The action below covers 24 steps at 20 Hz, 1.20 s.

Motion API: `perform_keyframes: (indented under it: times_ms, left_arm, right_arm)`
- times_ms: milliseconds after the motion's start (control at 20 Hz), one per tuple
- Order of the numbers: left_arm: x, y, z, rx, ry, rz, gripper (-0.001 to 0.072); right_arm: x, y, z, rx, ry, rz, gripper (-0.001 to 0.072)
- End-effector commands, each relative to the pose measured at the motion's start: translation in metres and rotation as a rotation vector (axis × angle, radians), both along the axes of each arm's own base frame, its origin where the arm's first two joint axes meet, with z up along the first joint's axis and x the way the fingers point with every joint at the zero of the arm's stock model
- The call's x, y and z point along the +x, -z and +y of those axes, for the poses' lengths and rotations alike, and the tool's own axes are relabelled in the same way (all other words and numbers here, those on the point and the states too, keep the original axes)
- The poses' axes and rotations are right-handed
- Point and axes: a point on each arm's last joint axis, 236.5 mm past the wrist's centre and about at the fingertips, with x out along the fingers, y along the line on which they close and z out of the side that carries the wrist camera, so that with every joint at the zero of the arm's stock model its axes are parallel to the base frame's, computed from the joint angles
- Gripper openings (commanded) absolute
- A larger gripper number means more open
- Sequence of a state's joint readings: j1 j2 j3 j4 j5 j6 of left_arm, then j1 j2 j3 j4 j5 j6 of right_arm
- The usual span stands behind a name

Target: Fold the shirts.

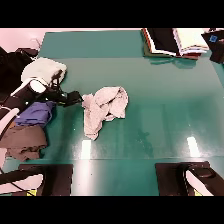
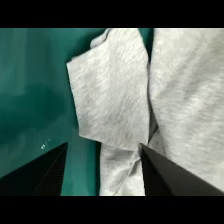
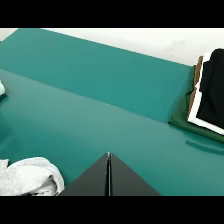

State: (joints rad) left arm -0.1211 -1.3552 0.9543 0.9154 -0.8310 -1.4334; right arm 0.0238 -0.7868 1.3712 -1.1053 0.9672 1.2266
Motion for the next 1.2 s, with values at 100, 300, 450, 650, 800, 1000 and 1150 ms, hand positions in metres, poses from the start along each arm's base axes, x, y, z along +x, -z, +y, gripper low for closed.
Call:
perform_keyframes:
  times_ms: [100, 300, 450, 650, 800, 1000, 1150]
  left_arm:
    - [0.0, 0.029, -0.032, -0.052, 0.007, 0.032, 0.0425]
    - [0.035, -0.018, -0.029, -0.054, 0.007, -0.103, 0.002]
    - [0.061, -0.079, -0.019, 0.004, 0.039, -0.275, 0.0021]
    - [0.064, -0.108, -0.016, 0.039, 0.078, -0.333, 0.0021]
    - [0.06, -0.103, -0.015, 0.057, 0.095, -0.316, 0.002]
    - [0.056, -0.1, -0.015, 0.062, 0.108, -0.301, 0.002]
    - [0.056, -0.101, -0.015, 0.059, 0.104, -0.298, 0.0021]
  right_arm:
    - [0.011, 0.026, 0.017, 0.007, -0.052, 0.091, 0.0011]
    - [0.021, 0.104, 0.039, 0.004, -0.116, 0.363, 0.0011]
    - [0.026, 0.212, 0.043, 0.033, -0.088, 0.658, 0.0015]
    - [0.021, 0.333, 0.072, 0.2, -0.078, 0.956, 0.0456]
    - [0.036, 0.366, 0.115, 0.303, -0.135, 0.966, 0.0451]
    - [0.067, 0.381, 0.144, 0.281, -0.151, 0.935, 0.0425]
    - [0.087, 0.377, 0.16, 0.275, -0.176, 0.906, 0.0363]
